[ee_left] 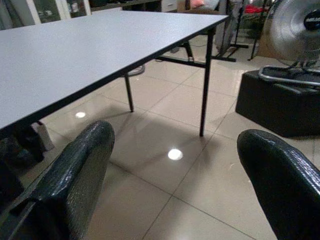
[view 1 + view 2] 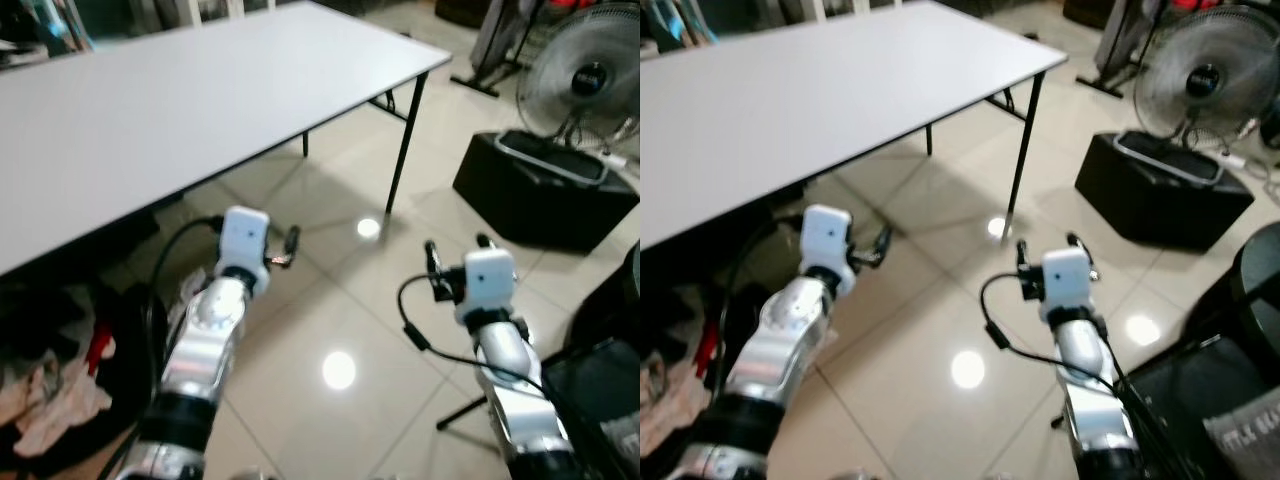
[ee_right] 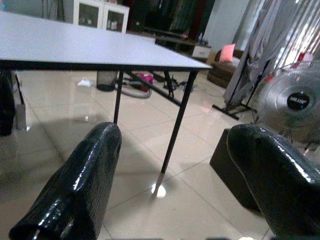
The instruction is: Setting the table
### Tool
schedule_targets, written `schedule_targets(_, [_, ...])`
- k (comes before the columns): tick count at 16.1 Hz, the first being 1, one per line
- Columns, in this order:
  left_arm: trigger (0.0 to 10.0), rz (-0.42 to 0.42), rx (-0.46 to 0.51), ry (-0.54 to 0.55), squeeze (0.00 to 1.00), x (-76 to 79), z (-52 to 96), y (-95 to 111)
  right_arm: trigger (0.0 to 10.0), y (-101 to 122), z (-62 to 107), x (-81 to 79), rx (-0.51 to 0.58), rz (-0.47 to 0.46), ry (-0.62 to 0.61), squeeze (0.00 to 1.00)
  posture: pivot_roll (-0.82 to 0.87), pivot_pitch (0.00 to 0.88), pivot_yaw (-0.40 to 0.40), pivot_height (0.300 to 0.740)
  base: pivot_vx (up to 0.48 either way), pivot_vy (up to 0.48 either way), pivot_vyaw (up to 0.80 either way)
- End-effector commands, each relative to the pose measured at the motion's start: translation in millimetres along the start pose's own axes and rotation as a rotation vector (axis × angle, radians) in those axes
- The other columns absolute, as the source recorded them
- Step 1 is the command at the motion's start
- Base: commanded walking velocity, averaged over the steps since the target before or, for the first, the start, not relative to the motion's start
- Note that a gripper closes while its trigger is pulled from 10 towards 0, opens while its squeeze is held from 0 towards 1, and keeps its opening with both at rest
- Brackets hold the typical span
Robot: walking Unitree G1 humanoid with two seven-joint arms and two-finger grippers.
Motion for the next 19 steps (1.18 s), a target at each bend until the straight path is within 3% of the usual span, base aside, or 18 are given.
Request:
schedule_targets(1, [10.0,-0.005,-0.002,-0.005,0.02,0.7,-1.5,1,10.0,0,-0.9,4.9,0.002,0.007,-0.016,0.0,0.03,0.0,-0.012,0.74,0.0,0.0,0.0])
schedule_targets(7, [10.0,-0.012,-0.003,0.001,0.01,1.2,2.0,-1,10.0,5,-3.6,0.9,0.017,-0.017,0.0,0.0,0.04,0.0,-0.017,0.74,0.0,0.0,0.0])
schedule_targets(9, [10.0,0.066,-0.03,0.004,0.01,-1.7,5.9,-8,10.0,3,-1.6,4.9,0.011,-0.054,-0.022,0.0,0.03,0.0,-0.014,0.74,0.0,0.0,0.0])
schedule_targets(11, [10.0,0.143,-0.147,0.125,0.0,-41.5,33.5,-46,10.0,-11,14.4,21.5,-0.039,-0.189,-0.094,0.0,0.03,0.0,-0.003,0.74,0.0,0.0,0.0])
schedule_targets(12, [10.0,0.163,-0.182,0.121,0.0,-43.2,43.0,-56,10.0,-17,21.1,23.6,-0.065,-0.218,-0.095,0.0,0.03,0.0,-0.003,0.74,0.0,0.0,0.0])
schedule_targets(13, [10.0,0.185,-0.2,0.088,0.0,-34.6,47.5,-61,10.0,-21,25.8,22.1,-0.083,-0.261,-0.089,0.0,0.03,0.0,-0.008,0.74,0.0,0.0,0.0])
schedule_targets(15, [10.0,0.183,-0.212,0.023,0.0,-12.5,44.8,-63,10.0,-22,27.3,13.8,-0.094,-0.264,-0.052,0.0,0.02,0.0,-0.01,0.74,0.0,0.0,0.0])
schedule_targets(16, [10.0,0.204,-0.194,0.029,0.0,-9.0,41.9,-60,10.0,-20,26.8,11.1,-0.09,-0.26,-0.038,0.0,0.02,0.0,-0.012,0.74,0.0,0.0,0.0])
schedule_targets(17, [10.0,0.153,-0.167,0.028,0.0,-9.9,37.2,-53,10.0,-20,25.2,12.3,-0.098,-0.246,-0.046,0.0,0.02,0.0,-0.013,0.74,0.0,0.0,0.0])
schedule_targets(19, [10.0,0.13,-0.154,0.023,0.0,-11.5,33.0,-46,10.0,-22,24.6,15.1,-0.112,-0.241,-0.056,0.0,0.01,0.0,-0.013,0.74,0.0,0.0,0.0])
Point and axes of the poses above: a point about 5 cm out from each wrist's last joint towards the gripper, its own z axis pointing back from the gripper into the wrist, its own y axis along the axis of the wrist's last joint, x = y × z, the point moved 4 cm from there along -z, pointing out of the wrist towards the gripper, and after that the axes turned 3 degrees about z, right-handed, at the moved point
